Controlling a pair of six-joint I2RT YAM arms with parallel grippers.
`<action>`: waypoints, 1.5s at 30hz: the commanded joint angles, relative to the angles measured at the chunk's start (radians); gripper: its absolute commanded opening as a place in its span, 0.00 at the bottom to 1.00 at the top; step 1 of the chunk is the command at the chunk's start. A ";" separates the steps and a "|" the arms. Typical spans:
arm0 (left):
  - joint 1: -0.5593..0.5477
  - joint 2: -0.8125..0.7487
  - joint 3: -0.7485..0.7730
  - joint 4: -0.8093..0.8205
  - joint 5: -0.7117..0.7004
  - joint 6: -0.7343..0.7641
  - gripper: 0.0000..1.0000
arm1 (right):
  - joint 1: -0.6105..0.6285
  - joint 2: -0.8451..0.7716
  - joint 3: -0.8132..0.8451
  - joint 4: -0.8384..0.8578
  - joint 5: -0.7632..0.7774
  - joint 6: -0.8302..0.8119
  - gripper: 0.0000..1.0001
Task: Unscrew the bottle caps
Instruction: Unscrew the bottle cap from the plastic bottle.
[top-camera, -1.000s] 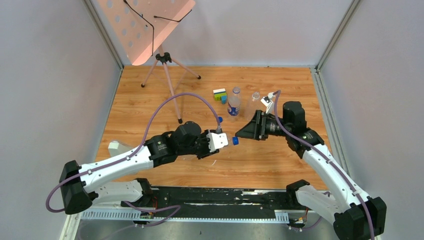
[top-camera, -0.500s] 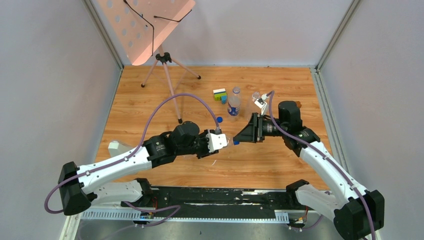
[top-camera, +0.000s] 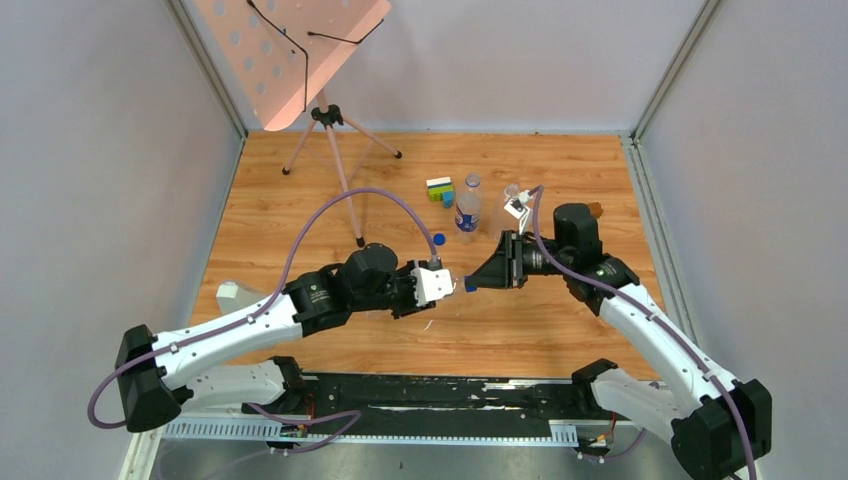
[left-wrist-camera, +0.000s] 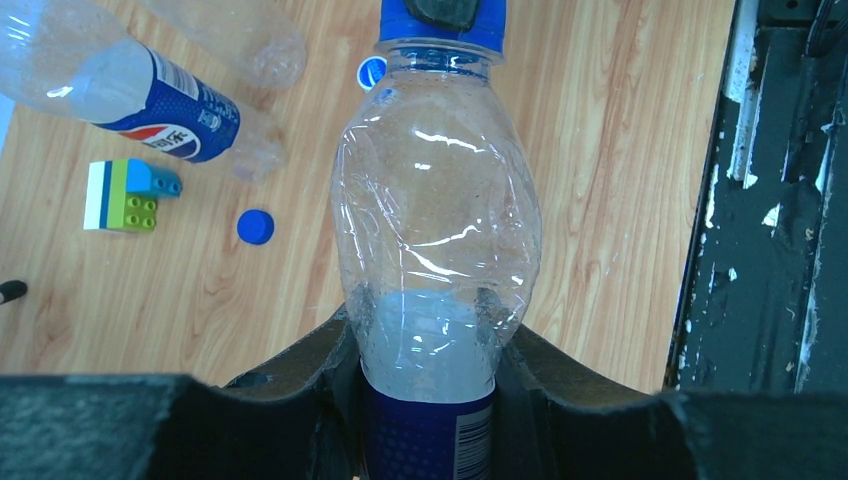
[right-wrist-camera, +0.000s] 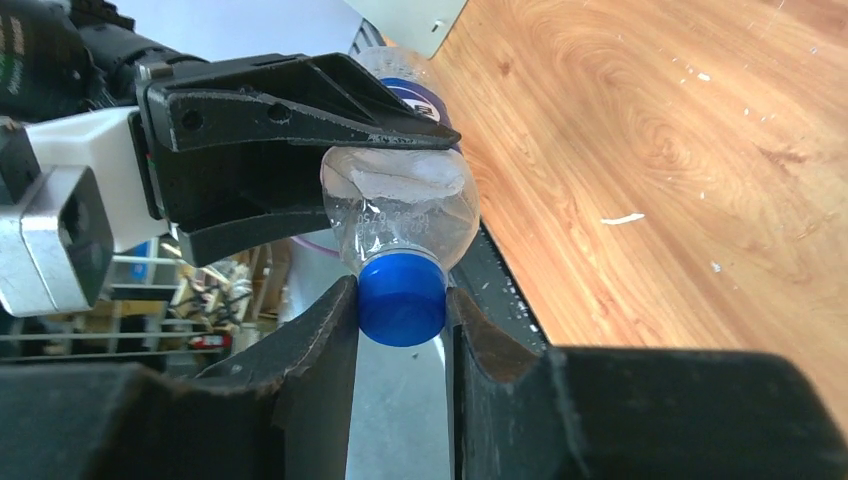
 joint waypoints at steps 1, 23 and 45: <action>0.045 -0.027 -0.007 0.061 0.111 -0.068 0.02 | 0.117 -0.070 0.010 0.060 0.061 -0.205 0.00; 0.145 -0.003 0.090 -0.172 0.632 -0.053 0.02 | 0.280 -0.353 -0.212 0.106 -0.058 -1.436 0.00; 0.140 -0.115 -0.040 0.011 0.134 -0.047 0.02 | 0.263 -0.277 -0.085 0.195 0.614 -0.117 0.67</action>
